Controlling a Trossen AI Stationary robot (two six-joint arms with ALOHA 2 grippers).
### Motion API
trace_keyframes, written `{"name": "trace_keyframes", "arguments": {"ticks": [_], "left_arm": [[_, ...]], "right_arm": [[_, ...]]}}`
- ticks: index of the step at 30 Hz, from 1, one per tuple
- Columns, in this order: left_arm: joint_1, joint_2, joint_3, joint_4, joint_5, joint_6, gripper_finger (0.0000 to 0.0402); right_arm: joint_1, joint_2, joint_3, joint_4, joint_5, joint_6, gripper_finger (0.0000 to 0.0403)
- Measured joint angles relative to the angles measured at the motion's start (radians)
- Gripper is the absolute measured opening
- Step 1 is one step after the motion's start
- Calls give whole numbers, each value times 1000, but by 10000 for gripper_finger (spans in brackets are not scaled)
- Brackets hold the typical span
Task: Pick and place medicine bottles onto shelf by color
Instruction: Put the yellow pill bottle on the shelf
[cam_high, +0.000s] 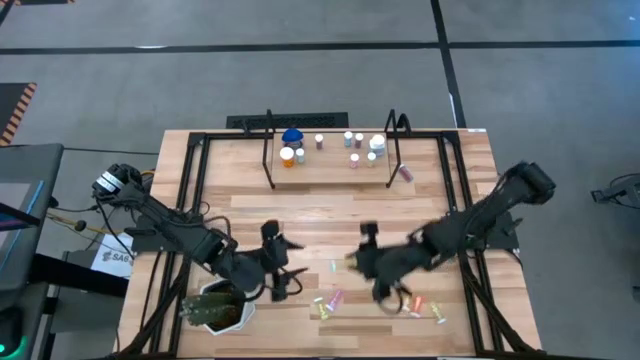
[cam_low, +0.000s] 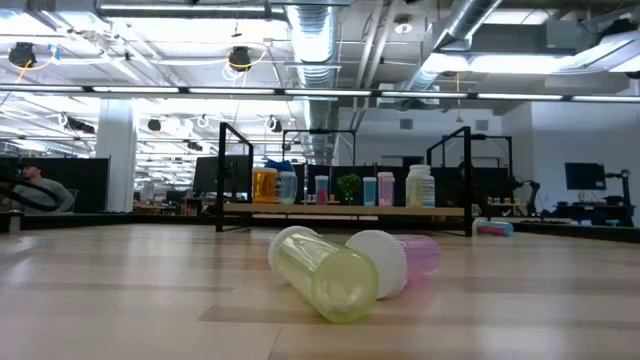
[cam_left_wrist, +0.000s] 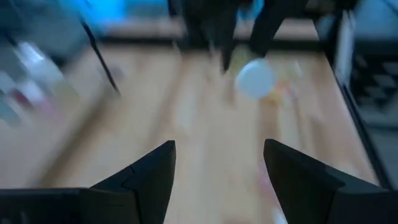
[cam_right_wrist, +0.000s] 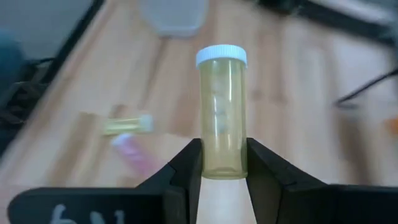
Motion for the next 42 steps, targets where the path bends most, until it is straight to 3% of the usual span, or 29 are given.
{"name": "trace_keyframes", "arguments": {"ticks": [6, 13, 20, 31, 35, 42], "left_arm": [[39, 0, 0, 249, -120, 189, 232], [44, 0, 0, 282, -170, 322, 232], [110, 0, 0, 252, 50, 334, 254], [184, 0, 0, 233, 110, 346, 291], [200, 0, 0, 226, 245, 321, 290], [200, 0, 0, 224, 236, 309, 260]], "right_arm": [[-126, -164, 0, 26, 31, -91, 119], [-169, -178, 0, 56, 8, -104, 119], [-155, -122, 3, 68, -23, -63, 119], [-162, -63, 0, 40, -66, -64, 119], [-170, -48, 0, 74, -68, -67, 119], [-170, -49, 0, 117, -69, -70, 119]]}}
